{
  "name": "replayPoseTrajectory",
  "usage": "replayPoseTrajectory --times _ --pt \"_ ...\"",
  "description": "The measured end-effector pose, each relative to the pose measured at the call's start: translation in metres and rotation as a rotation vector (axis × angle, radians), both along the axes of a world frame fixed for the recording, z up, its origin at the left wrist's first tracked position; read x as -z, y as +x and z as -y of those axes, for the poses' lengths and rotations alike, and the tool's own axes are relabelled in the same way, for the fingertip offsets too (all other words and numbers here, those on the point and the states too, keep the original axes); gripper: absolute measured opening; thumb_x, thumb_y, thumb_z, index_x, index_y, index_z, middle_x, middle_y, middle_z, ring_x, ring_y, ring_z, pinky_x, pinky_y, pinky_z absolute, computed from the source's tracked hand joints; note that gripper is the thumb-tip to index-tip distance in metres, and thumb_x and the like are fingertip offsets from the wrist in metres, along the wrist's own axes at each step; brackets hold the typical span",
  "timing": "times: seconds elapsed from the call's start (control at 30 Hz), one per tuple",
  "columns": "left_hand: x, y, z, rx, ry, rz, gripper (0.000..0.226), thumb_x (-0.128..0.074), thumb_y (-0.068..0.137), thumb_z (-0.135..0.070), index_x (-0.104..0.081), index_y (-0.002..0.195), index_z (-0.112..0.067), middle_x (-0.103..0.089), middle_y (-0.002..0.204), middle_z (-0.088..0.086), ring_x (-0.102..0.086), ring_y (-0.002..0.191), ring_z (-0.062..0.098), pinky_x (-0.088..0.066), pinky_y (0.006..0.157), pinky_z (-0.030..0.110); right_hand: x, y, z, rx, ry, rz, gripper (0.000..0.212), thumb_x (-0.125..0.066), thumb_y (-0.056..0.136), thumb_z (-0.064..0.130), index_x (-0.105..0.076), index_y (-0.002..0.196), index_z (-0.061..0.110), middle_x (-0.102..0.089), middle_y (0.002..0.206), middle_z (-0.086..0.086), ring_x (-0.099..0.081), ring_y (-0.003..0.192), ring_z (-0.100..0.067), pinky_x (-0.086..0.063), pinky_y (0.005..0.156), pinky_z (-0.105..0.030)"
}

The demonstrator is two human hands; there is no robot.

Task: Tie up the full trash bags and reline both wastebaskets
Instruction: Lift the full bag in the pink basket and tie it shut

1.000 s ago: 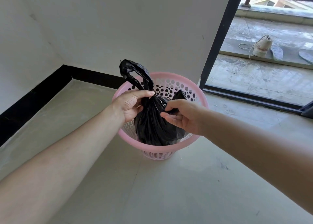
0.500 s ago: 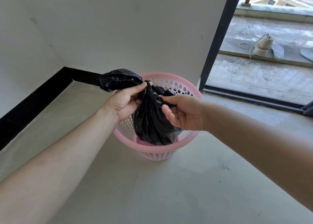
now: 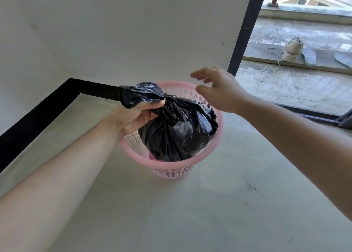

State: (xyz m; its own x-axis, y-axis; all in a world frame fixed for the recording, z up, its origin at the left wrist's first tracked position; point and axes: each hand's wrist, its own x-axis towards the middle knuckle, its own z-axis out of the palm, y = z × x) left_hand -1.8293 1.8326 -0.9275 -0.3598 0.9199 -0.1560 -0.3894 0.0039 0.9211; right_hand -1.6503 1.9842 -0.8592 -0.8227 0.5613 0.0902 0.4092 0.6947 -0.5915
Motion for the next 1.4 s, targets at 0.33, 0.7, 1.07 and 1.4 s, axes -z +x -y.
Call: replayPoseTrajectory --times 0.33,0.7,1.07,1.4 --pt "-0.006 0.006 0.004 -0.196 -0.037 -0.264 0.026 -0.070 0.073 0.013 -0.066 0.092 -0.004 -0.071 0.081 0.006 -0.067 0.073 0.018 -0.056 0.068 0.029 0.042 -0.020 0.014 -0.125 -0.142 0.087 0.020 -0.059 0.097 0.020 -0.071 0.112 0.024 -0.071 0.103 0.006 -0.063 0.099 -0.015 -0.048 0.094 -0.029" --pt "0.007 0.016 -0.003 -0.247 -0.071 0.106 0.025 -0.042 0.101 -0.012 -0.062 0.086 -0.009 -0.070 0.070 0.002 -0.068 0.060 0.012 -0.053 0.056 0.019 0.050 -0.021 0.026 -0.076 -0.176 -0.027 0.020 -0.061 0.094 0.019 -0.071 0.111 0.022 -0.073 0.099 0.005 -0.066 0.094 -0.015 -0.050 0.089 -0.031" --pt "0.002 0.009 -0.003 -0.135 -0.116 0.201 0.039 -0.049 0.098 -0.015 -0.076 0.069 -0.013 -0.072 0.074 0.005 -0.069 0.065 0.015 -0.055 0.062 0.023 0.058 -0.022 0.027 -0.079 -0.062 -0.110 0.027 -0.067 0.092 0.020 -0.073 0.114 0.033 -0.059 0.097 0.005 -0.057 0.091 -0.014 -0.039 0.081 -0.026" --pt "0.008 0.013 -0.010 -0.348 -0.089 0.220 0.014 -0.062 0.086 0.000 -0.067 0.090 -0.012 -0.068 0.087 0.012 -0.067 0.074 0.024 -0.059 0.069 0.031 0.078 -0.017 0.035 -0.135 0.026 -0.164 0.030 -0.075 0.087 0.026 -0.074 0.116 0.031 -0.061 0.095 0.007 -0.056 0.088 -0.010 -0.038 0.080 -0.022"
